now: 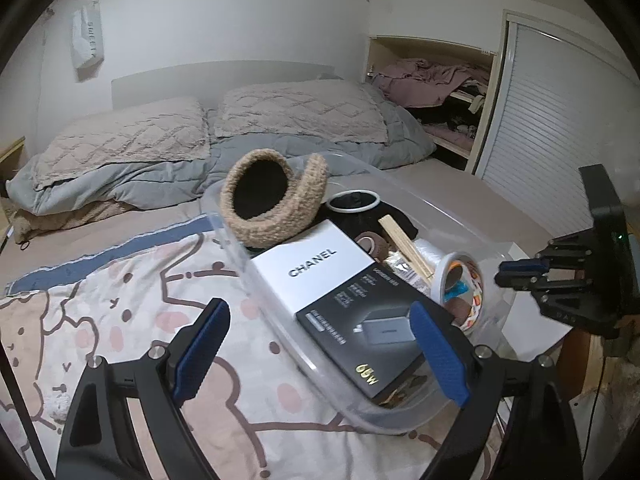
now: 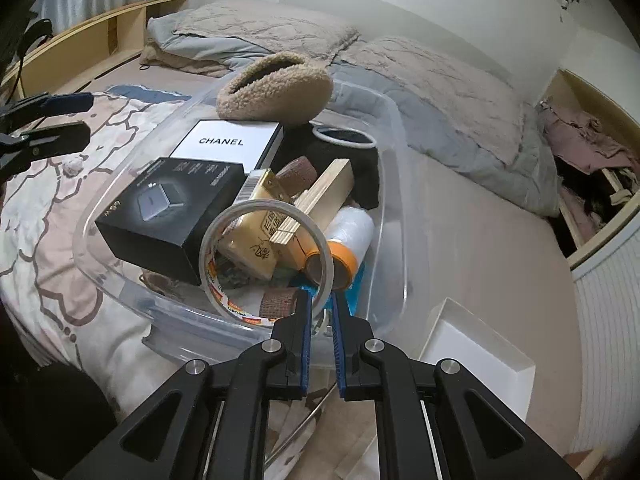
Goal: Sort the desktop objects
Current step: 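Open the right gripper to release the tape roll inside the box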
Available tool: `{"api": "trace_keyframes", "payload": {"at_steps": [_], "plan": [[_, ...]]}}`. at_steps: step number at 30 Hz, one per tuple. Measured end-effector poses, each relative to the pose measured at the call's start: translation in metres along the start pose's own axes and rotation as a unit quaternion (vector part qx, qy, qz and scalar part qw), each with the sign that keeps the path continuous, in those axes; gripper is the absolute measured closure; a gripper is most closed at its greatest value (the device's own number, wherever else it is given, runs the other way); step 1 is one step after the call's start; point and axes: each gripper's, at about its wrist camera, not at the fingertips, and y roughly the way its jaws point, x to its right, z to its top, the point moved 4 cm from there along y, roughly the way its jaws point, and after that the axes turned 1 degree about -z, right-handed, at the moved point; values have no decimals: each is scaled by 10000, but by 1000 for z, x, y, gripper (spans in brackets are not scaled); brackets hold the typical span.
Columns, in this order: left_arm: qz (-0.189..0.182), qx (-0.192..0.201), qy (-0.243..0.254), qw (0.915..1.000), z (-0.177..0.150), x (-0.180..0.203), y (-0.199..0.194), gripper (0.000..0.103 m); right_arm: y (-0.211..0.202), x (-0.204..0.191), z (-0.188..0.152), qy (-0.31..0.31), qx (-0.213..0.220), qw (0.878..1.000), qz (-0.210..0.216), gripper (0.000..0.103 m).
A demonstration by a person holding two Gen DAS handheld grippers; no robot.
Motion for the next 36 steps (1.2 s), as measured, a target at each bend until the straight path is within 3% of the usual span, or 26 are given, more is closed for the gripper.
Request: {"api": "trace_keyframes", "payload": {"at_steps": [5, 8, 16, 22, 28, 32, 33, 34, 36], "plan": [[18, -8, -102, 9999, -5, -11, -6, 11, -24, 7, 14, 341, 284, 9990, 80, 93], [-5, -15, -162, 9999, -8, -16, -9, 11, -27, 5, 26, 679, 443, 9961, 346, 93], [-30, 30, -182, 9998, -13, -24, -21, 11, 3, -30, 39, 774, 198, 9948, 633, 93], [-86, 80, -256, 9996, -13, -33, -28, 11, -2, -30, 32, 1313, 372, 9892, 542, 93], [-108, 124, -279, 9995, -15, -41, -37, 11, -21, -20, 19, 2056, 896, 9741, 301, 93], [-103, 142, -294, 9994, -17, -47, -43, 11, -26, -21, 10, 2276, 997, 9686, 70, 91], [-98, 144, -288, 9994, -18, -48, -45, 11, -27, -22, 8, 2340, 995, 9671, 59, 79], [-93, 146, -278, 9995, -18, -49, -47, 11, -28, -22, 5, 2410, 1003, 9653, 25, 52], [-69, 164, -249, 9995, -20, -52, -51, 11, -32, -23, 0, 2494, 1102, 9620, -119, 31]]}}
